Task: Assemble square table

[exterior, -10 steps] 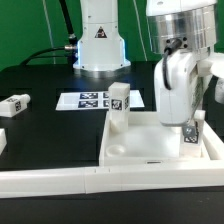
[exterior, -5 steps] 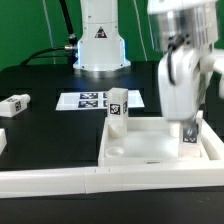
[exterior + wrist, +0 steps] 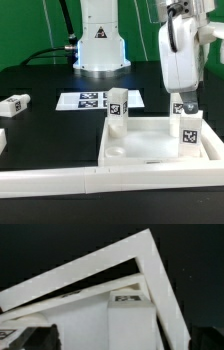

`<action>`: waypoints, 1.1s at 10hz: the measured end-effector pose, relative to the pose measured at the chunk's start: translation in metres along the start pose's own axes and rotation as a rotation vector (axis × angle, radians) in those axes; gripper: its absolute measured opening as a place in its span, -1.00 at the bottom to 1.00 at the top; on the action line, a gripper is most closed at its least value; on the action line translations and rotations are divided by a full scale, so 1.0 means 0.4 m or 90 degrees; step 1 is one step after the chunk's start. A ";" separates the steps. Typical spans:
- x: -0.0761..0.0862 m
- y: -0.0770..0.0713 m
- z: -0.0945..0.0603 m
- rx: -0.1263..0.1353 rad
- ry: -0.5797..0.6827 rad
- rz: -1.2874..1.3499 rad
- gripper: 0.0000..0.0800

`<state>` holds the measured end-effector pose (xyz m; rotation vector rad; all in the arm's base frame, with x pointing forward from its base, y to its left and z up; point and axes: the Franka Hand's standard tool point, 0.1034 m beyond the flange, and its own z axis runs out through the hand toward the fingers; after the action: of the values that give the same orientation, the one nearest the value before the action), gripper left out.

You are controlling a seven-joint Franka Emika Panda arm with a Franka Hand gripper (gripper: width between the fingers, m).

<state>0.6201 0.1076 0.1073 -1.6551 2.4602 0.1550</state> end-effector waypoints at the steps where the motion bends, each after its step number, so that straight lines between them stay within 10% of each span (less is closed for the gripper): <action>1: 0.001 0.000 0.001 0.000 0.000 0.000 0.62; 8: 0.112 0.059 -0.113 0.029 -0.014 -0.105 0.62; 11: 0.111 0.060 -0.105 0.027 -0.011 -0.151 0.62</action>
Offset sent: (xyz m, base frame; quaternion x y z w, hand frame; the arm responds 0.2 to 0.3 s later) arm -0.0316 -0.0277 0.0208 0.0152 -0.0138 -0.0786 0.9967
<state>0.5778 0.0687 0.1394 -1.9003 2.2156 0.0844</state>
